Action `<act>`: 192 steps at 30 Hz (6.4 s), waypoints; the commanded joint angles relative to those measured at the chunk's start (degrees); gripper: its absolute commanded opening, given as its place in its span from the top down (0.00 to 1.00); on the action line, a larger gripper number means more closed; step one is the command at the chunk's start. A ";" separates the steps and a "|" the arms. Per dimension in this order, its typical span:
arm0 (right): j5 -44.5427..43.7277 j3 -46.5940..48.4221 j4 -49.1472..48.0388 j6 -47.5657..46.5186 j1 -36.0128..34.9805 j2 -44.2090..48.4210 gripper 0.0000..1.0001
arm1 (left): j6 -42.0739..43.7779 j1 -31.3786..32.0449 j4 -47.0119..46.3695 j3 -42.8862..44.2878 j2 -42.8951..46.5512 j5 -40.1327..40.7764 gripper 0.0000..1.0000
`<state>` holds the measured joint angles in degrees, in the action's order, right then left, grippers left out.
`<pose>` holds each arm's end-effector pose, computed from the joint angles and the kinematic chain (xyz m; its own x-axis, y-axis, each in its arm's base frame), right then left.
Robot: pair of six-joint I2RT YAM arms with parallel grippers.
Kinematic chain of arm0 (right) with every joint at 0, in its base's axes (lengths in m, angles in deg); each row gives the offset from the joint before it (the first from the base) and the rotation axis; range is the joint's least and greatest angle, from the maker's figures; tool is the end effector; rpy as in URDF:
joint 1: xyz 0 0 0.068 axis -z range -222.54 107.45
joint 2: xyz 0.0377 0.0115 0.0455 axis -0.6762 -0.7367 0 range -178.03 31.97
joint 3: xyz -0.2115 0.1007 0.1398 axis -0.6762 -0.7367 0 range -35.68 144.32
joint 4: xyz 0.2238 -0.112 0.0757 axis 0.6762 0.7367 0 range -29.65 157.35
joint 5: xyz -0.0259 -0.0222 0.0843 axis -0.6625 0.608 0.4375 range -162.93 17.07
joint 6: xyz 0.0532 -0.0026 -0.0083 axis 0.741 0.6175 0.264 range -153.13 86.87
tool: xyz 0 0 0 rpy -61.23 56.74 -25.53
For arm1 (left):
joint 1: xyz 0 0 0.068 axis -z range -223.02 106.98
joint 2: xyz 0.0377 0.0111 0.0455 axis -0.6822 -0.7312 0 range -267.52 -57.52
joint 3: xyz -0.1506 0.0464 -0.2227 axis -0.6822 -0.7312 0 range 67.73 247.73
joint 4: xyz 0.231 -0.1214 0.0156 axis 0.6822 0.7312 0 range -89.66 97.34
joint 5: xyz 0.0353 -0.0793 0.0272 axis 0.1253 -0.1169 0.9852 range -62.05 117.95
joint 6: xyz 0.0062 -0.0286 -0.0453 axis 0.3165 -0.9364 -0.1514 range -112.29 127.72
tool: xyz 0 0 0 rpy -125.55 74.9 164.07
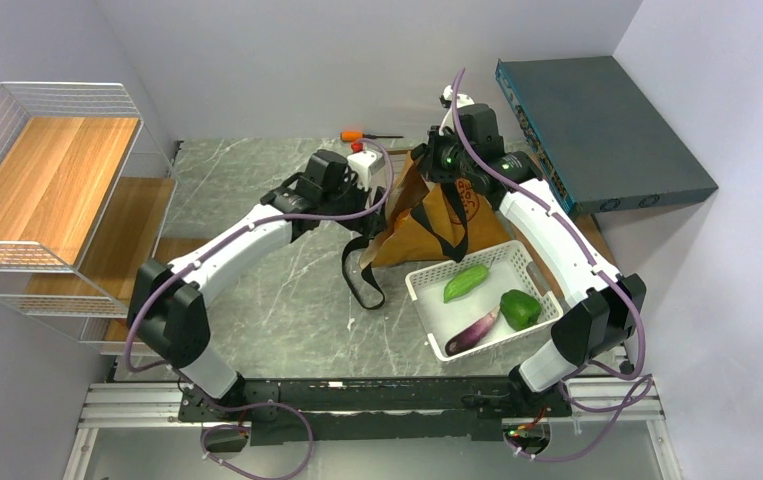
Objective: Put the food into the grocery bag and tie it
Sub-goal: Place the snack in the grocery bag, then adjust the grocery bag at the center of the board, then move the snack to the shelf.
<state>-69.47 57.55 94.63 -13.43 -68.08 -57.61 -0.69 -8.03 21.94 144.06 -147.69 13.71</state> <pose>0.3177 0.1542 0.3971 -0.5937 0.0894 -0.7997 -0.2942 0.9009 0.3191 0.2911 -0.2144 0.3142 -0.5753 0.2296 -0.7851 0.6428 0.7205 -0.2603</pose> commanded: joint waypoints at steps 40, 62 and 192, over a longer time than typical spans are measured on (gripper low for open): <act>-0.99 -1.83 -5.63 -0.50 -0.08 5.05 1.00 | -29.77 -5.61 -2.69 37.98 -1.37 -6.28 1.00; -6.88 11.64 -3.86 -1.90 0.34 3.72 1.00 | -46.61 -13.25 -19.69 40.99 -0.28 -14.94 1.00; 10.80 4.66 -5.20 -5.88 -6.39 -10.72 1.00 | -15.79 -9.27 39.44 -7.87 18.67 57.08 0.01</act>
<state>-63.76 66.32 92.73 -16.86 -71.30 -72.58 -8.23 -17.45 50.09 135.56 -124.54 60.14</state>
